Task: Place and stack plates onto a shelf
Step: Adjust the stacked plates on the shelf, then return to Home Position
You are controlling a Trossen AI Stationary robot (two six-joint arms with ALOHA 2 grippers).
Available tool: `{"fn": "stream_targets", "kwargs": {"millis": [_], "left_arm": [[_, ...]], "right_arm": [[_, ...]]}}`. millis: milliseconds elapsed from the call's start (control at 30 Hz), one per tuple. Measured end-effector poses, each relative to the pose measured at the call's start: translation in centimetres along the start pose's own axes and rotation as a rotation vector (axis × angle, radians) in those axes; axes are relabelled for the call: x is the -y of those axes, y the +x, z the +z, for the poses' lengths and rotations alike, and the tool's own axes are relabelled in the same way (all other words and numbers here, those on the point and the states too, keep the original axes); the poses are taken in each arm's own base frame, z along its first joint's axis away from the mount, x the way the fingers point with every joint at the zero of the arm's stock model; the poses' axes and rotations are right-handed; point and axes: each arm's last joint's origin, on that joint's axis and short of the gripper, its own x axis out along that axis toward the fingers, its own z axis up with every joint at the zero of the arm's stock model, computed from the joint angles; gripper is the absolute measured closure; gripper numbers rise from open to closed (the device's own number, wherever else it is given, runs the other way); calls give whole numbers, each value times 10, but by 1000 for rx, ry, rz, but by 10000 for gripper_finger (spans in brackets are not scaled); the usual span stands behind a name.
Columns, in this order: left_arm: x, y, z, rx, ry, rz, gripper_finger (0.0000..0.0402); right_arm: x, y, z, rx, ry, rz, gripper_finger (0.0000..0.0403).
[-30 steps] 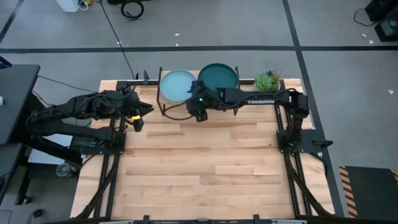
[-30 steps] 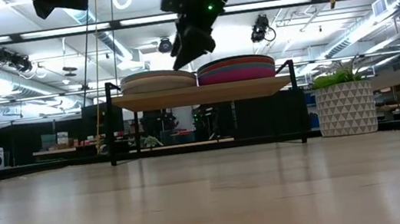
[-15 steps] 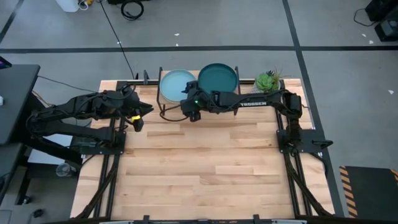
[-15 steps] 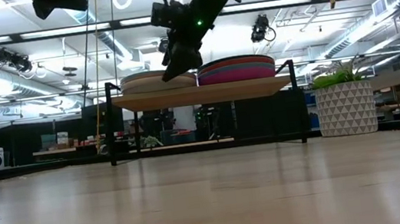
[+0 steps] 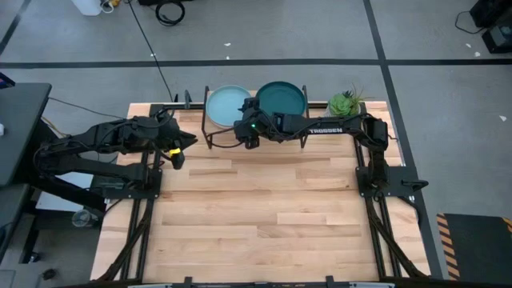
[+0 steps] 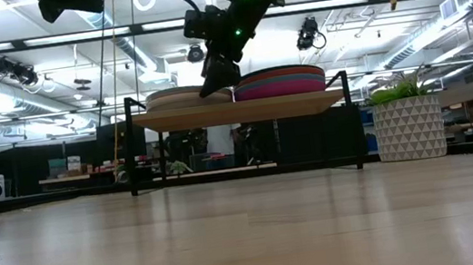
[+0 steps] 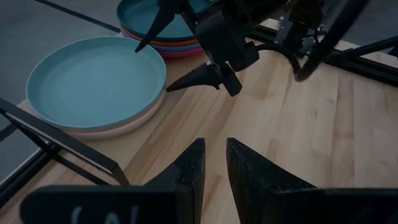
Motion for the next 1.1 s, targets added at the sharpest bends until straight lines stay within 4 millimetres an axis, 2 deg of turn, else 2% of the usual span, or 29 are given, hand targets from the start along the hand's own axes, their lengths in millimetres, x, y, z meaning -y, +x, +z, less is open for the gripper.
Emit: {"fn": "stream_targets", "kwargs": {"millis": [133,267,500,600,733,800,967,1100], "left_arm": [[0,0,0,0,-7,0,331],[1,-1,0,-4,-11,-40,331],[-1,-6,1,33,88,-18,331],[-1,-8,3,61,112,-21,331],[1,-5,4,104,126,-51,331],[2,3,-4,142,112,-85,331],[1,29,-39,210,-18,-156,331],[-2,36,-58,254,-116,-178,331]], "right_arm": [[-2,-7,5,9,-13,-15,55],[4,-30,18,83,32,-27,55],[36,-84,27,226,343,-30,56],[44,-103,26,245,459,-10,61],[52,-125,18,224,581,49,88],[54,-134,13,203,635,88,106],[54,-158,3,140,690,160,154],[51,-175,-5,70,695,188,196]]}}
